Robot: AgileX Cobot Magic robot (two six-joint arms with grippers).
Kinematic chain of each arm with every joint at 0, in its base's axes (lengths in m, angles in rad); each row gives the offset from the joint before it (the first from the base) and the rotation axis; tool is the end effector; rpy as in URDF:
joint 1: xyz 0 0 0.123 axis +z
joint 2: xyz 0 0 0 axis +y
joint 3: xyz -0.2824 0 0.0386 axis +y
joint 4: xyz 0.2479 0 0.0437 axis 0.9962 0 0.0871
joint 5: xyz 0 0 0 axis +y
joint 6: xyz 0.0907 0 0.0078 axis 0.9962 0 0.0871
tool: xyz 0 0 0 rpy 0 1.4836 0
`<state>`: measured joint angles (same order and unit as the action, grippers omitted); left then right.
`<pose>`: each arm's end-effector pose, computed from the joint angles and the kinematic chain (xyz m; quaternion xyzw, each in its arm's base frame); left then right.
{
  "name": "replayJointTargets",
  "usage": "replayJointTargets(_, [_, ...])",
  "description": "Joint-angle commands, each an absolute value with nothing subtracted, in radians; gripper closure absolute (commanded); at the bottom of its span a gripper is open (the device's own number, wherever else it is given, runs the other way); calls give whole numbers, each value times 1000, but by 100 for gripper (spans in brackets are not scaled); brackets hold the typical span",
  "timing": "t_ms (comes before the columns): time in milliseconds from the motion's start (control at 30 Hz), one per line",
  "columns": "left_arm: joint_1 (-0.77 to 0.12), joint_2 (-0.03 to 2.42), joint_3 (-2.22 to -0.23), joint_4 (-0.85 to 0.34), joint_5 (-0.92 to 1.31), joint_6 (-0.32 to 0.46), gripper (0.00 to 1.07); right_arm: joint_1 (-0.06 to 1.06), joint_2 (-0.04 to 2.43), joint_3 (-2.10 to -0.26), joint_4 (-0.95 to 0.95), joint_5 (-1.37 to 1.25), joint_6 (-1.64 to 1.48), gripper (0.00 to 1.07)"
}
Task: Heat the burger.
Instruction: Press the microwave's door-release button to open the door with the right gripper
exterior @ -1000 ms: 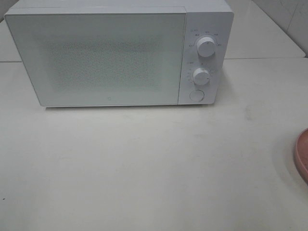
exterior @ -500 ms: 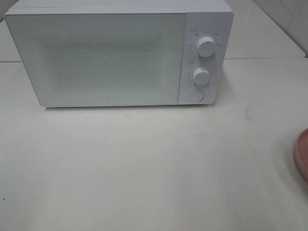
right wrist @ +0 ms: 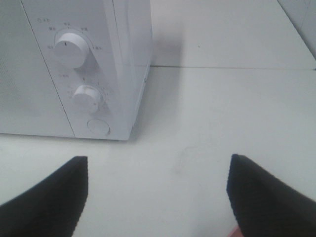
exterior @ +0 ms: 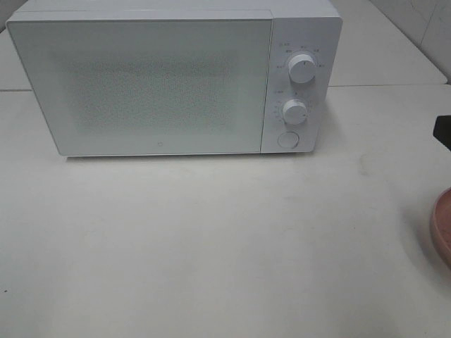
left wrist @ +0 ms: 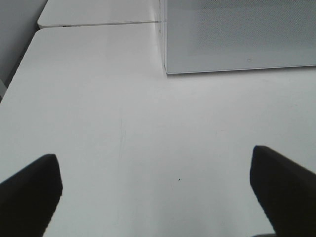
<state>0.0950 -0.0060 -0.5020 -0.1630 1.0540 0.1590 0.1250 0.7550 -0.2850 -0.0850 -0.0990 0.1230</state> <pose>-0.0051 -0.0134 0.2791 0.0303 0.8460 -0.0141 0.5321 0.1477 0.0193 0.2457 -0.0371 0.7992 0.0523 0.5976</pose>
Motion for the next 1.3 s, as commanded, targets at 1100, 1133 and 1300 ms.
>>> replayJointTargets(1100, [91, -30, -498, -166, 1041, 156, 9, 338, 1425, -283, 238, -890, -62, 32])
replayJointTargets(1133, [91, -30, -498, -166, 1041, 156, 9, 390, 1456, -283, 315, -939, -101, 32])
replayJointTargets(1300, [91, -30, -498, -166, 1041, 156, 9, 484, 1512, -283, 457, -1022, -141, 32])
